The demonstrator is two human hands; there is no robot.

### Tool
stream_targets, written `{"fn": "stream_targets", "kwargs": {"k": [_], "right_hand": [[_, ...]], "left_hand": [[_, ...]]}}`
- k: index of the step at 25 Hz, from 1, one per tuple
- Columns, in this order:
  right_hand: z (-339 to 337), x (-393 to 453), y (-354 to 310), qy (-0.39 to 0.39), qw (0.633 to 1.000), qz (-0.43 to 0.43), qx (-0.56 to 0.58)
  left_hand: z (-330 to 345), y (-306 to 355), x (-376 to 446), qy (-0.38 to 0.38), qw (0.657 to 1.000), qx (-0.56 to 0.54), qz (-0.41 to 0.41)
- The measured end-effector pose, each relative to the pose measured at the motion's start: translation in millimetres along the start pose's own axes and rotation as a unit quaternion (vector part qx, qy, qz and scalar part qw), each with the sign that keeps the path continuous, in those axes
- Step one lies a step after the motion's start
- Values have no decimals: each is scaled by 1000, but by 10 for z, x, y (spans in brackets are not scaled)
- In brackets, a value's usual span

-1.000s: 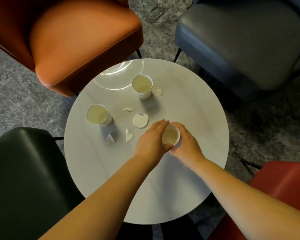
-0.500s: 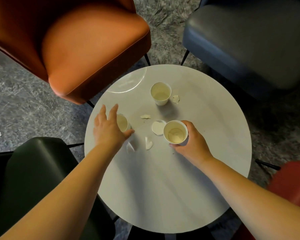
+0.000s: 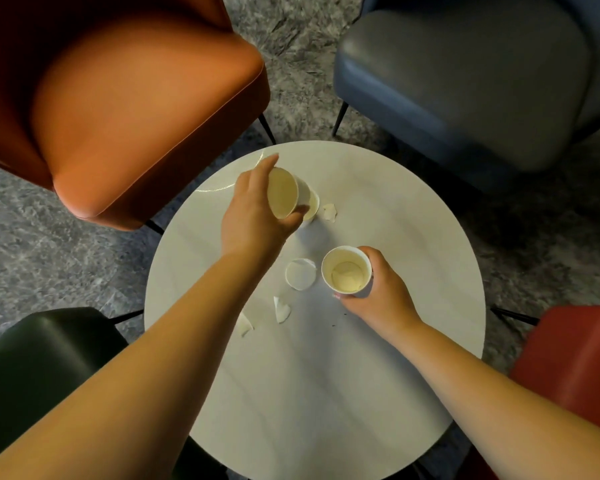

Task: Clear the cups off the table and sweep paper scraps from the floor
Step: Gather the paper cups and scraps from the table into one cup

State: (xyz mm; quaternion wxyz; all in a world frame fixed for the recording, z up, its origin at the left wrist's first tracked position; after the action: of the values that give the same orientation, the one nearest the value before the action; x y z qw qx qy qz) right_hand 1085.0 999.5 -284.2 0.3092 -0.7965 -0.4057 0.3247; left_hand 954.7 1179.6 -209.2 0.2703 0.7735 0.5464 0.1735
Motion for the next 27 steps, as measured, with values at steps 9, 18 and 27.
{"fn": "stream_targets", "kwargs": {"k": [9, 18, 27], "right_hand": [[-43, 95, 74, 29, 1000, 4, 7], [-145, 103, 103, 28, 998, 39, 31], [-93, -16, 233, 2, 996, 61, 59]], "left_hand": [[601, -16, 155, -151, 983, 103, 24], [341, 423, -497, -208, 968, -106, 97], [835, 473, -894, -299, 932, 115, 172]]}}
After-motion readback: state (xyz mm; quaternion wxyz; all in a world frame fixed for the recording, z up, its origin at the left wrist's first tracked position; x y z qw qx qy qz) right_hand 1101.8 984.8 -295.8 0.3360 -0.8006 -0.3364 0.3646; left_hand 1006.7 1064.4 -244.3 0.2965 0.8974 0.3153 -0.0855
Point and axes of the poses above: each hand's wrist, its own x-axis towards the middle knuckle, its own z-axis out of the palm, y = z × x, the point moved 3 cm from there along x, towards the middle knuckle, and after that the axes turned 3 degrees about y, right-handed, at the moved point
